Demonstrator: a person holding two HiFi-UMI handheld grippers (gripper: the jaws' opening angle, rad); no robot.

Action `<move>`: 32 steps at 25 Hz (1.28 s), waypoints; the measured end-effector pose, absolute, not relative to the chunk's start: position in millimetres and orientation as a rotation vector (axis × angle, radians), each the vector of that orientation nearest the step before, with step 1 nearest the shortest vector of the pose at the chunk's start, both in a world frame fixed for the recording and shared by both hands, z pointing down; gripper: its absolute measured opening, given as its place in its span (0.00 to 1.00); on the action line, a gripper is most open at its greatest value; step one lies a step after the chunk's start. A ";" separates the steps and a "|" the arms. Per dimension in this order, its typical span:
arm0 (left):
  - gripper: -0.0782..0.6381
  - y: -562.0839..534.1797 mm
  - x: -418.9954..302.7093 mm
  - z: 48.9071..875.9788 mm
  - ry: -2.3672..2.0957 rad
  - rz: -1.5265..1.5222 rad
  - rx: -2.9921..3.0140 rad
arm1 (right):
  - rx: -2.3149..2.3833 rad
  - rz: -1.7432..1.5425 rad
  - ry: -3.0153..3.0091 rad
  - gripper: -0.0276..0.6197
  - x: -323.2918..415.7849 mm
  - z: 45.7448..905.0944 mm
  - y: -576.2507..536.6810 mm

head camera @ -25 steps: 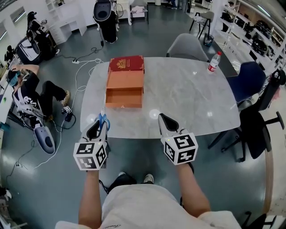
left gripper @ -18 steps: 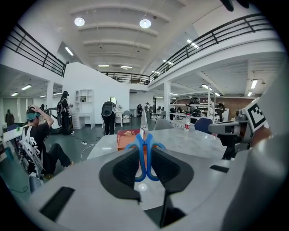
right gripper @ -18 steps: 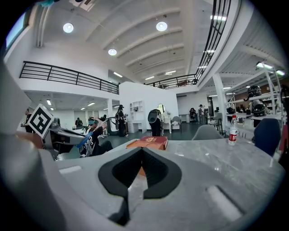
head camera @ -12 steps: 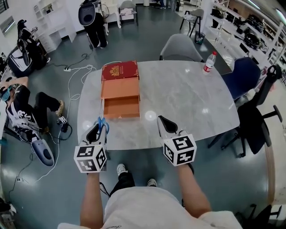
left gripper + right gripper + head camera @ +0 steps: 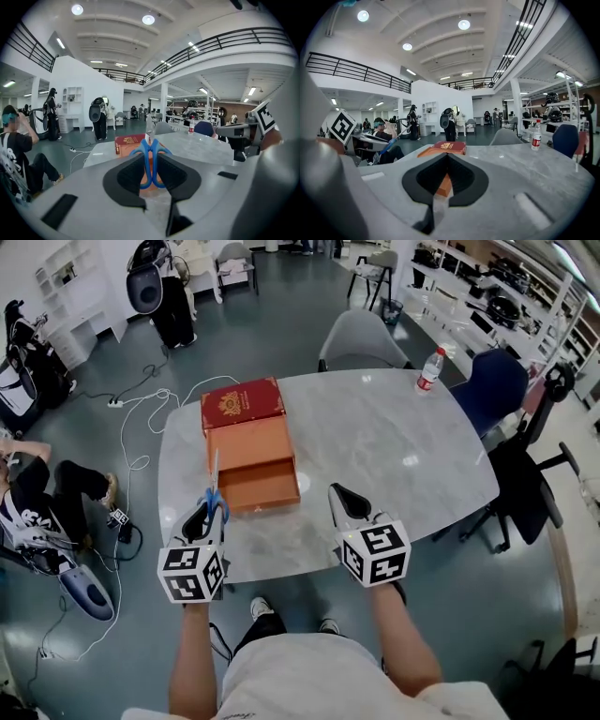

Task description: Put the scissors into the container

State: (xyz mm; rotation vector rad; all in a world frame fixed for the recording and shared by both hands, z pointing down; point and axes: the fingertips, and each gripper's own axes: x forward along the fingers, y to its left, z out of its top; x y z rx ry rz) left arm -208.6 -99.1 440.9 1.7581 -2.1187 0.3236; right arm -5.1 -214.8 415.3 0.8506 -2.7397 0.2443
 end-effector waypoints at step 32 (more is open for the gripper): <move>0.22 -162.1 -287.8 483.3 -1.620 0.762 2.250 | 1.176 0.139 -2.544 0.05 -106.2 406.4 -216.4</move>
